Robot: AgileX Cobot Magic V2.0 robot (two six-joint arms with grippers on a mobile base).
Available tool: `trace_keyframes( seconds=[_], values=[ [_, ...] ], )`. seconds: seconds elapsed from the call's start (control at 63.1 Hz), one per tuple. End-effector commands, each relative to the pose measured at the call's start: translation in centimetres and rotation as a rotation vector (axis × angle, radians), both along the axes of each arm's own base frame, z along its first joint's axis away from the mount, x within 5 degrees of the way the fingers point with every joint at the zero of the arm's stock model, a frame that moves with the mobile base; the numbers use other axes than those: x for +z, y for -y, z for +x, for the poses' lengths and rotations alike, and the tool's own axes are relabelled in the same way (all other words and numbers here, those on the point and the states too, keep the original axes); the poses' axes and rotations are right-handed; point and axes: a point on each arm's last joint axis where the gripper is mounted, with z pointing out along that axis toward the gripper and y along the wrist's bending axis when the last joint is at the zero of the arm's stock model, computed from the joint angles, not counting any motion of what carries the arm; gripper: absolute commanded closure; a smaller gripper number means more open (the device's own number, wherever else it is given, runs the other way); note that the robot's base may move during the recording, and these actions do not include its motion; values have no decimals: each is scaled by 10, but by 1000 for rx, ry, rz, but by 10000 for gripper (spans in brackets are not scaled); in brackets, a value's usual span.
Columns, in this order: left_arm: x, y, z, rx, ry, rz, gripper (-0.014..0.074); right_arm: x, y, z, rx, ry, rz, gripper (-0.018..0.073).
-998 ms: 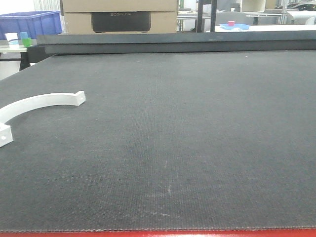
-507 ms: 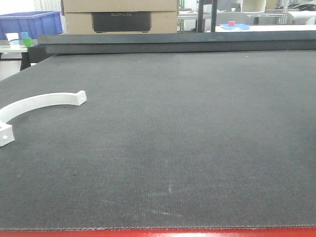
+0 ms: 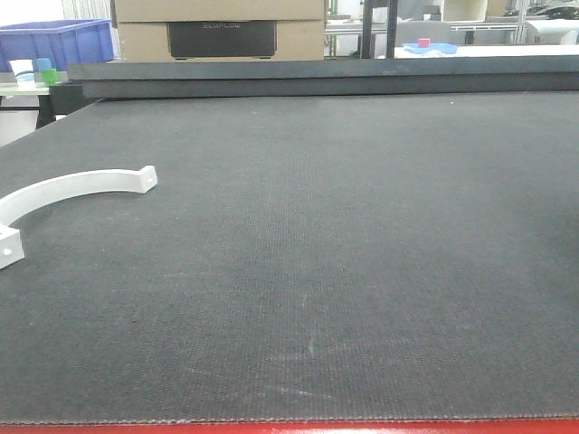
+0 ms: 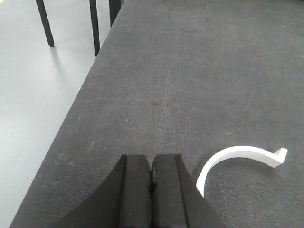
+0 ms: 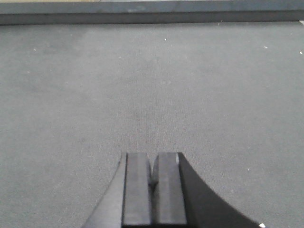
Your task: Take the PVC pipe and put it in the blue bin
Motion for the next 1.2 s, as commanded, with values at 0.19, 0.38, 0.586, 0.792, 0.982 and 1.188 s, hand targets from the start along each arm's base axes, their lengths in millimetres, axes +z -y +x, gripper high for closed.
trace_keyframes(
  seconds=[0.19,0.38,0.586,0.792,0.982,1.188],
  values=[
    [-26,-4,27,-3,-102,-16,707,-4,4,13,-3,-17,10,721],
    [-24,-7,44,-7,-144,-24,633,-28,11,39,-1,-153,40,703],
    [-13,-8,57,-9,-140,-28,412,-62,17,62,5,-345,73,382],
    [-16,-10,64,-9,-148,-29,342,-86,23,76,9,-459,76,218],
    [-22,-10,68,-9,-166,-32,342,-109,28,89,15,-564,54,263],
    [-26,-12,73,-6,-155,-30,342,-130,32,98,20,-646,67,263]
  ],
)
